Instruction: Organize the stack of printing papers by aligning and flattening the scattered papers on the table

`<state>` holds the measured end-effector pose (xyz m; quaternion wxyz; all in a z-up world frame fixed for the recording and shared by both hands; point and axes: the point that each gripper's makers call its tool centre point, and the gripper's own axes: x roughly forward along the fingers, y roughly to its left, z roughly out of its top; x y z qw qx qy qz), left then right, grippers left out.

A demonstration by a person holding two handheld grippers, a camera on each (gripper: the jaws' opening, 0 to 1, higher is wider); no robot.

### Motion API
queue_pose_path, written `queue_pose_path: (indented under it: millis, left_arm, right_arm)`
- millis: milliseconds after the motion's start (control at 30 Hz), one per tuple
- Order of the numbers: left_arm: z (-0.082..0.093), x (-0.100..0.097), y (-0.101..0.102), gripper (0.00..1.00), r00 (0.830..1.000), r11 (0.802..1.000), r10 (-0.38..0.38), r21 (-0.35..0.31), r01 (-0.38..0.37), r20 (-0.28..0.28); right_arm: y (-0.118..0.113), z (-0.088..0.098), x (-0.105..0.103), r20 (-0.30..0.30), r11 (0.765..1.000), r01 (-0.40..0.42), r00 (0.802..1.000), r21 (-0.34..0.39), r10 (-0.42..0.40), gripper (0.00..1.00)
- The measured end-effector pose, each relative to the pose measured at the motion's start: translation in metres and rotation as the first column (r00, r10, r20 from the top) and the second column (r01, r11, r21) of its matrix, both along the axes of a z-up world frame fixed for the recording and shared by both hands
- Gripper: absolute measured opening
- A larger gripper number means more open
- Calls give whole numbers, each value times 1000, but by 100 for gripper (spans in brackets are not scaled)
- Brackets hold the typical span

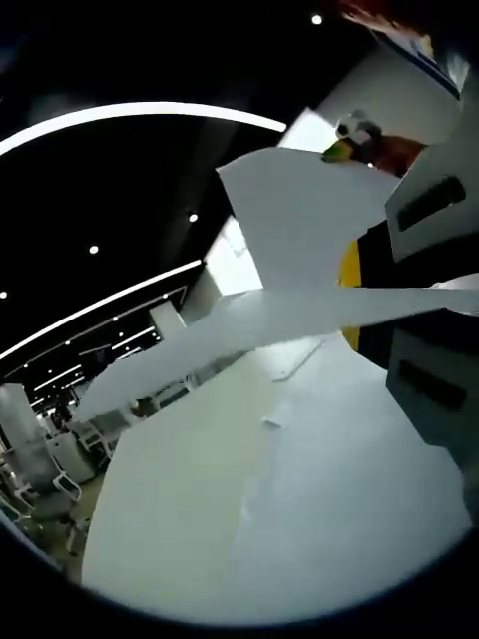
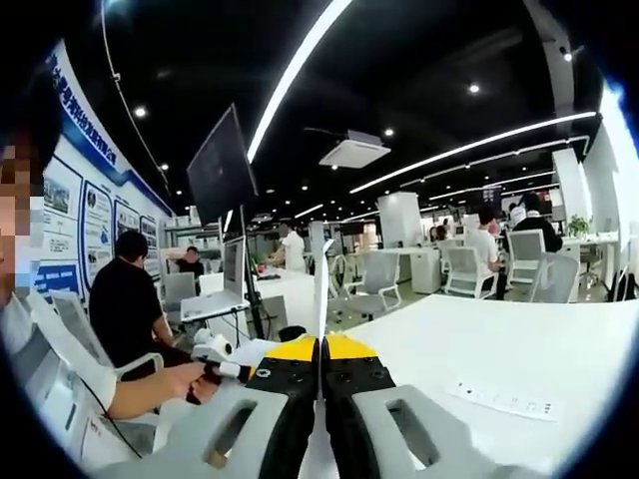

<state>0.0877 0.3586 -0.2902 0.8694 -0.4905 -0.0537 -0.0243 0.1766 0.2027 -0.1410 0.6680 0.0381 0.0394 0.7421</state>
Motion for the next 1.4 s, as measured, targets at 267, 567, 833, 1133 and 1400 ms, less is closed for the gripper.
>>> queue_pose_path:
  millis: [267,567,833,1133,1400]
  left_arm:
    - [1,0,0,6,1000,1000,0,-4,0,1]
    - [4,-1,0,6,1000,1000,-3,-5,3,9]
    - [5,-1,-1,6,1000,1000,-4,-10,4,15]
    - [6,0,0,6,999,999,6,-50,-4,41]
    - [16,-3,6,6,994,994,26,-111,-14,105]
  right_arm:
    - [-1,4,-7,5,1000,-21,1000,16,21,0]
    - [6,-3,0,-21,1000,-17,1000,3,18,0]
    - [8,-6,4,-37,1000,-10,999,-2,10,0]
    - [16,-15,14,-86,1000,0,996,-9,0,0]
    - [25,-24,23,-172,1000,-13,985,3,13,0]
